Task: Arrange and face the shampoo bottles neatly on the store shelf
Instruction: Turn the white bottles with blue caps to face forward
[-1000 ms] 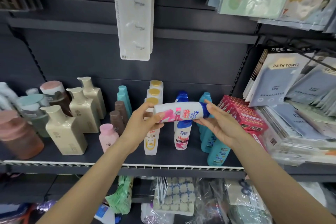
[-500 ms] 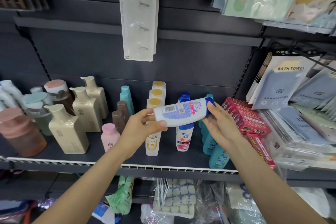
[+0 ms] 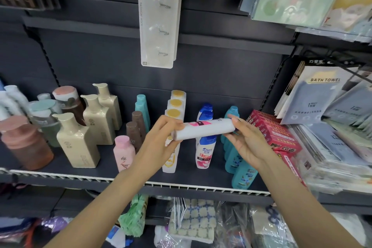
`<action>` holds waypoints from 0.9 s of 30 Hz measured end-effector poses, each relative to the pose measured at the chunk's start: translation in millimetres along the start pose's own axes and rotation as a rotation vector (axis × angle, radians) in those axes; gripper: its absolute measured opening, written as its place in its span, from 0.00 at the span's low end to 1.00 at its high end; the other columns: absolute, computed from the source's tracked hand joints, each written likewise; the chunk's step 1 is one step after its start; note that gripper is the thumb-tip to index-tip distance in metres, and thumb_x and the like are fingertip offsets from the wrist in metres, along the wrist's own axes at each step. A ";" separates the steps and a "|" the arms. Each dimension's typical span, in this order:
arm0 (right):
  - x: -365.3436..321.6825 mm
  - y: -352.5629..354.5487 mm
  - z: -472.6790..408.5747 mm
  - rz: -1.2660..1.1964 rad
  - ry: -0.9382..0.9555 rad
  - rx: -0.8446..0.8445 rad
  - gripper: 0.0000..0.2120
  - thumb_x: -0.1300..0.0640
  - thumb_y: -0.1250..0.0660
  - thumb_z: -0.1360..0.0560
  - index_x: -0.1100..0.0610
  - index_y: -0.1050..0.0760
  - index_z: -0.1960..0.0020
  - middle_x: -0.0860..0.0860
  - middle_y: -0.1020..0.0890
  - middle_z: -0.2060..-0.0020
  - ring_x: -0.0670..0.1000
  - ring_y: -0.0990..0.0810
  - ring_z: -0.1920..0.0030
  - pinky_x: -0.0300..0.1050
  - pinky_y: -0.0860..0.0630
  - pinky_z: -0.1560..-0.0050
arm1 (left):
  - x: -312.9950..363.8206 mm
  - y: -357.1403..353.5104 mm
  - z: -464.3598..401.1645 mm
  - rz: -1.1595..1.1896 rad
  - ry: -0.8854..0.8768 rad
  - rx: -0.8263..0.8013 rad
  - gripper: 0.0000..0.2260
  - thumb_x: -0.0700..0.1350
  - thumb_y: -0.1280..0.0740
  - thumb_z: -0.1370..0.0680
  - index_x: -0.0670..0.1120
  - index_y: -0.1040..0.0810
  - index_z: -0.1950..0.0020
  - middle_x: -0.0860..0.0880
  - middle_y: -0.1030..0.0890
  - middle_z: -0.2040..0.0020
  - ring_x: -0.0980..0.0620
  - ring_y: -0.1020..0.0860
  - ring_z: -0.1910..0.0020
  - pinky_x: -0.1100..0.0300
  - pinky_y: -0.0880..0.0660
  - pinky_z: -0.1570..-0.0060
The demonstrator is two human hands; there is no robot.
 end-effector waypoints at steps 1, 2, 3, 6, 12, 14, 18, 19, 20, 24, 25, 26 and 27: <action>0.5 0.5 0.6 -0.001 -0.005 0.010 0.11 0.63 0.38 0.22 0.66 0.25 0.42 0.59 0.21 0.46 0.52 0.21 0.44 0.41 0.19 0.54 | 0.3 -0.2 -0.2 0.003 -0.001 -0.001 0.22 0.32 0.28 0.31 0.52 0.30 0.46 0.47 0.26 0.45 0.51 0.25 0.45 0.55 0.22 0.49; 0.9 1.0 1.3 0.006 -0.005 0.012 0.11 0.62 0.38 0.22 0.67 0.25 0.44 0.60 0.21 0.47 0.52 0.21 0.45 0.40 0.19 0.54 | -0.4 -0.7 0.0 0.020 0.008 -0.003 0.21 0.33 0.28 0.30 0.52 0.30 0.46 0.48 0.26 0.45 0.52 0.25 0.45 0.56 0.22 0.49; 1.3 2.3 1.7 0.020 0.002 0.012 0.11 0.62 0.39 0.22 0.67 0.25 0.44 0.59 0.20 0.47 0.52 0.20 0.45 0.40 0.19 0.53 | -0.8 -0.6 0.1 0.070 0.045 -0.004 0.20 0.33 0.27 0.30 0.52 0.28 0.46 0.49 0.25 0.45 0.54 0.24 0.46 0.57 0.22 0.49; 0.4 6.1 3.8 0.091 0.048 -0.046 0.11 0.60 0.39 0.22 0.63 0.24 0.43 0.55 0.18 0.48 0.50 0.19 0.45 0.41 0.21 0.45 | -3.6 0.6 -0.3 0.381 0.340 -0.024 0.17 0.37 0.27 0.30 0.52 0.25 0.47 0.54 0.20 0.48 0.54 0.21 0.50 0.58 0.21 0.52; -1.4 3.3 5.1 0.163 0.111 -0.156 0.17 0.60 0.37 0.25 0.57 0.26 0.37 0.51 0.18 0.46 0.48 0.20 0.44 0.43 0.26 0.38 | -12.8 -10.1 3.1 1.103 0.874 -0.062 0.12 0.38 0.34 0.25 0.39 0.25 0.42 0.41 0.18 0.45 0.47 0.17 0.50 0.58 0.19 0.54; -1.9 0.0 3.7 0.109 0.119 -0.183 0.19 0.62 0.38 0.25 0.54 0.28 0.34 0.51 0.19 0.43 0.48 0.21 0.41 0.43 0.25 0.38 | -14.8 -15.1 5.2 1.191 0.947 -0.107 0.14 0.40 0.35 0.24 0.37 0.24 0.40 0.41 0.18 0.44 0.48 0.17 0.51 0.61 0.20 0.56; -4.8 -2.6 2.2 0.042 0.099 -0.207 0.23 0.63 0.36 0.28 0.52 0.28 0.34 0.51 0.17 0.47 0.49 0.19 0.44 0.43 0.21 0.46 | -17.3 -24.3 6.6 1.223 1.017 -0.177 0.13 0.41 0.36 0.22 0.37 0.24 0.40 0.44 0.17 0.48 0.50 0.17 0.52 0.64 0.20 0.60; -5.7 -2.1 1.5 0.058 0.104 -0.188 0.22 0.63 0.35 0.29 0.53 0.28 0.35 0.51 0.17 0.49 0.50 0.19 0.45 0.44 0.20 0.47 | -18.3 -26.6 6.4 1.225 1.038 -0.174 0.13 0.41 0.37 0.22 0.37 0.24 0.40 0.44 0.17 0.48 0.50 0.17 0.53 0.64 0.20 0.61; -6.5 -1.0 0.3 0.074 0.112 -0.152 0.22 0.63 0.34 0.30 0.54 0.27 0.37 0.52 0.16 0.51 0.50 0.18 0.47 0.45 0.20 0.49 | -19.5 -28.6 6.0 1.214 1.055 -0.169 0.13 0.42 0.37 0.22 0.38 0.24 0.40 0.44 0.17 0.48 0.51 0.17 0.54 0.65 0.21 0.62; -6.1 5.3 -5.8 0.166 0.137 0.033 0.16 0.63 0.32 0.27 0.63 0.26 0.40 0.52 0.15 0.57 0.50 0.16 0.53 0.45 0.18 0.53 | -21.5 -34.9 2.2 0.918 0.928 -0.249 0.13 0.44 0.34 0.23 0.47 0.25 0.38 0.47 0.19 0.48 0.54 0.19 0.57 0.67 0.23 0.61; -5.6 8.0 -7.2 0.209 0.145 0.065 0.16 0.62 0.31 0.27 0.64 0.26 0.40 0.52 0.16 0.57 0.50 0.16 0.53 0.45 0.18 0.52 | -20.8 -36.9 1.3 0.845 0.873 -0.273 0.14 0.42 0.33 0.24 0.49 0.25 0.38 0.49 0.20 0.50 0.55 0.20 0.58 0.67 0.24 0.62; -5.9 11.0 -8.2 0.268 0.159 0.086 0.16 0.60 0.31 0.27 0.65 0.26 0.41 0.52 0.16 0.57 0.50 0.16 0.53 0.45 0.19 0.51 | -20.6 -39.2 1.1 0.801 0.841 -0.286 0.14 0.40 0.32 0.24 0.50 0.25 0.39 0.49 0.21 0.51 0.54 0.20 0.59 0.67 0.25 0.64; -7.0 13.3 -8.0 0.331 0.175 0.082 0.16 0.59 0.31 0.27 0.64 0.26 0.42 0.52 0.16 0.56 0.49 0.16 0.53 0.44 0.19 0.51 | -21.1 -42.0 1.7 0.790 0.841 -0.292 0.14 0.40 0.32 0.24 0.50 0.24 0.40 0.50 0.22 0.53 0.54 0.21 0.60 0.68 0.26 0.65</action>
Point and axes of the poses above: each hand's wrist, its own z-axis away from the middle knuckle, its own y-axis out of the back of the hand, x = y × z, the point moved 3 cm from there along -z, towards the middle knuckle
